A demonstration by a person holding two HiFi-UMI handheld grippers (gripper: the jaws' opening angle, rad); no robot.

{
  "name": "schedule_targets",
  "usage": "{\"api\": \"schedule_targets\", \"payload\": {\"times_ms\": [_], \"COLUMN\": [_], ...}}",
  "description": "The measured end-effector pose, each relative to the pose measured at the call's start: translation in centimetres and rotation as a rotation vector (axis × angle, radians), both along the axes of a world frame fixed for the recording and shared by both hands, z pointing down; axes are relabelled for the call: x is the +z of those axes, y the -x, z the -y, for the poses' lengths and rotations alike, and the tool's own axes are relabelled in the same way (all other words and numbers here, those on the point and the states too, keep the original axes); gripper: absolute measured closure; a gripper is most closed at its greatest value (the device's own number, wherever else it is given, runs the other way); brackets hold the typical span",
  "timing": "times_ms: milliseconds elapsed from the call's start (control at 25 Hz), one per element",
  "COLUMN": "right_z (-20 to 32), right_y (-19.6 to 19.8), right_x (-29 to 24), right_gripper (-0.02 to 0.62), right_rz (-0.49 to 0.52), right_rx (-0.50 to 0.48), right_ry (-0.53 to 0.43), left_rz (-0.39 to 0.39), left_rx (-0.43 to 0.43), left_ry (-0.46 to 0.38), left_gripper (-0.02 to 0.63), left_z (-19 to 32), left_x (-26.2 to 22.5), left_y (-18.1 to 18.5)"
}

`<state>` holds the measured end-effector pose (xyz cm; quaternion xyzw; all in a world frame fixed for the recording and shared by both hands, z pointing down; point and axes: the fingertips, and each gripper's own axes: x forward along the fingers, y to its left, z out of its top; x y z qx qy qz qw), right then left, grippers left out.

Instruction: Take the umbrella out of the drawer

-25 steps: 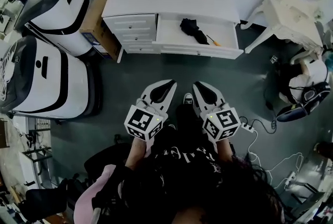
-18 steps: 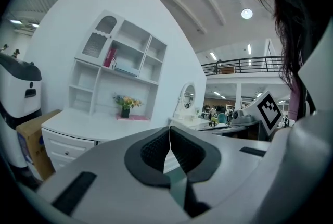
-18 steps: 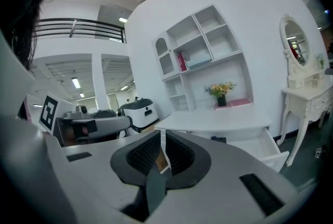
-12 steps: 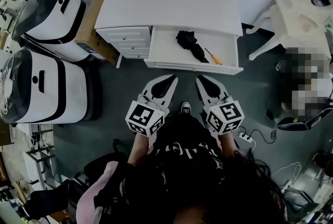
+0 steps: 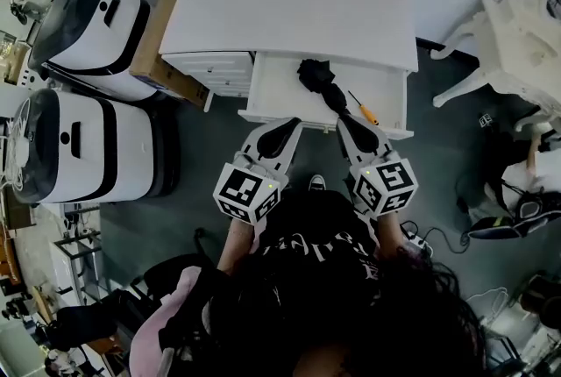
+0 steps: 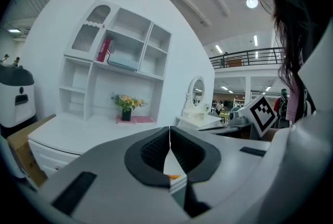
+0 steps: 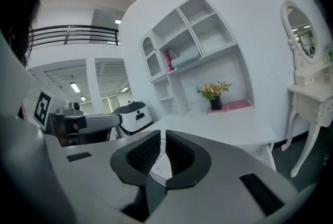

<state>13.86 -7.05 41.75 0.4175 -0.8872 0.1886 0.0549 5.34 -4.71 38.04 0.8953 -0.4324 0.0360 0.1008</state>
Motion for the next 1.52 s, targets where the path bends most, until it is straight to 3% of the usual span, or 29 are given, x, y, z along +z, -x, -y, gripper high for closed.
{"api": "schedule_targets", "payload": {"times_ms": [400, 840, 1280, 1520], "right_z": [1.3, 5.4, 13.0, 15.3], "right_y": [0.4, 0.3, 3.5, 2.7], "right_x": [2.0, 3.8, 8.6, 14.2], "right_gripper": [0.534, 0.534, 0.532, 0.531], "right_rz": [0.004, -0.056, -0.149, -0.284], "right_rx": [-0.012, 0.096, 0.185, 0.18], "right_ry": [0.049, 0.083, 0.149, 0.253], "left_rz": [0.023, 0.032, 0.036, 0.032], "left_rx": [-0.029, 0.118, 0.281, 0.298], "left_ry": [0.054, 0.049, 0.046, 0.065], "left_gripper": [0.592, 0.592, 0.592, 0.592], "left_z": [1.2, 7.0, 15.1, 18.3], "left_x": [1.5, 2.7, 4.3, 5.3], "left_y": [1.1, 0.7, 3.7, 5.1]}}
